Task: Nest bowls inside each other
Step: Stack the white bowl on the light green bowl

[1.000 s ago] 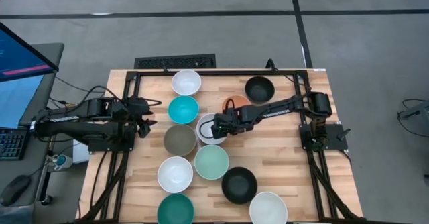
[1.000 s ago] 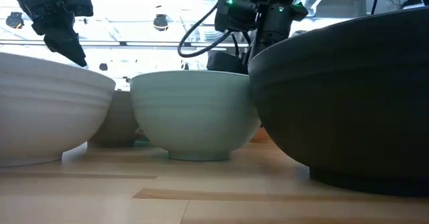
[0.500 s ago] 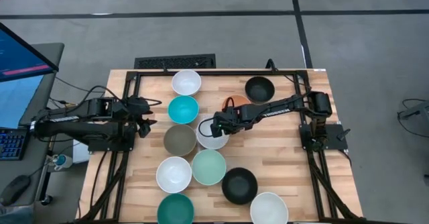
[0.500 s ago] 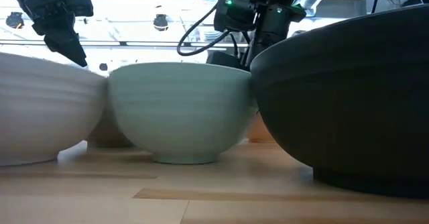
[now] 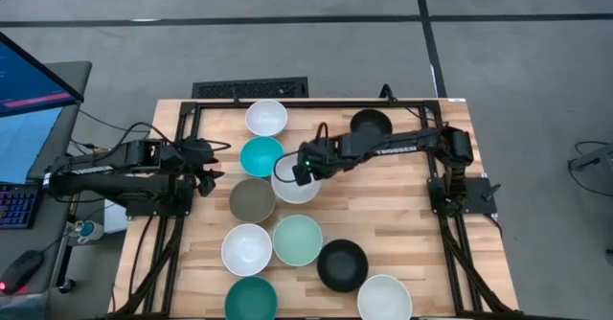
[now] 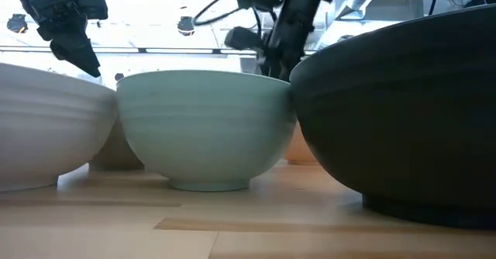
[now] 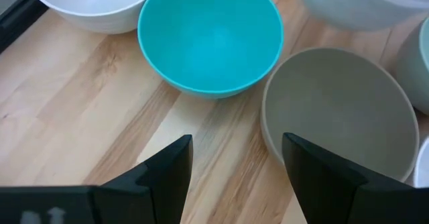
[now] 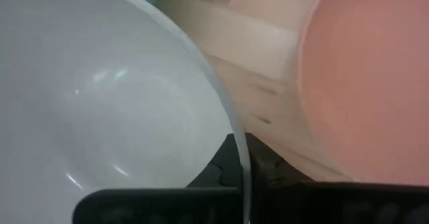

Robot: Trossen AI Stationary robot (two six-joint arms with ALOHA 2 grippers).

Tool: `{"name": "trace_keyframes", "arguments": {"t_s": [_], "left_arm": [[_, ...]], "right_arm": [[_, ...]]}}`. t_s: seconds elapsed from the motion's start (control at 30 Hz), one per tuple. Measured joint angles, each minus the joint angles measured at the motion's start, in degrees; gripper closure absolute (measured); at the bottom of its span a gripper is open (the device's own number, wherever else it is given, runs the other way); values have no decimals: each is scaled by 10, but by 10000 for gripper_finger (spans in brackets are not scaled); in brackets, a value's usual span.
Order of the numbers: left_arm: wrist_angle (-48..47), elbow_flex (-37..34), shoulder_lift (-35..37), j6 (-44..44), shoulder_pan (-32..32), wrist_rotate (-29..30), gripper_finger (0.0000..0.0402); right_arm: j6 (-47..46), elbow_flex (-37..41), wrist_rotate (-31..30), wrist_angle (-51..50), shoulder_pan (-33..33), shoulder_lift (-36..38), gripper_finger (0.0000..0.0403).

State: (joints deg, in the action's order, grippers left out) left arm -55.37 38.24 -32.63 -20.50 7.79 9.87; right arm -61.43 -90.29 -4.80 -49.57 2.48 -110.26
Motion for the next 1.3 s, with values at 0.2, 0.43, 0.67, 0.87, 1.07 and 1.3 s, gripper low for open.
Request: {"name": "trace_keyframes", "arguments": {"t_s": [0.2,0.43,0.67,0.87,1.07,1.3], "left_arm": [[7,0,0,-3,0,0,180],[30,0,-1,-14,0,0,180],[23,0,-24,16,0,-14,180],[27,0,-51,7,0,-16,180],[43,0,-80,-1,0,-16,180],[83,0,-90,-2,-8,-20,180]], "right_arm": [[28,-88,5,-132,-24,0,386],[1,-148,26,-137,-87,0,385],[-63,-156,17,-140,-147,0,395],[-102,-156,3,-149,-186,-7,378],[-102,-136,-6,-140,-204,-7,394],[-102,-93,-30,-52,-204,-7,371]]}}
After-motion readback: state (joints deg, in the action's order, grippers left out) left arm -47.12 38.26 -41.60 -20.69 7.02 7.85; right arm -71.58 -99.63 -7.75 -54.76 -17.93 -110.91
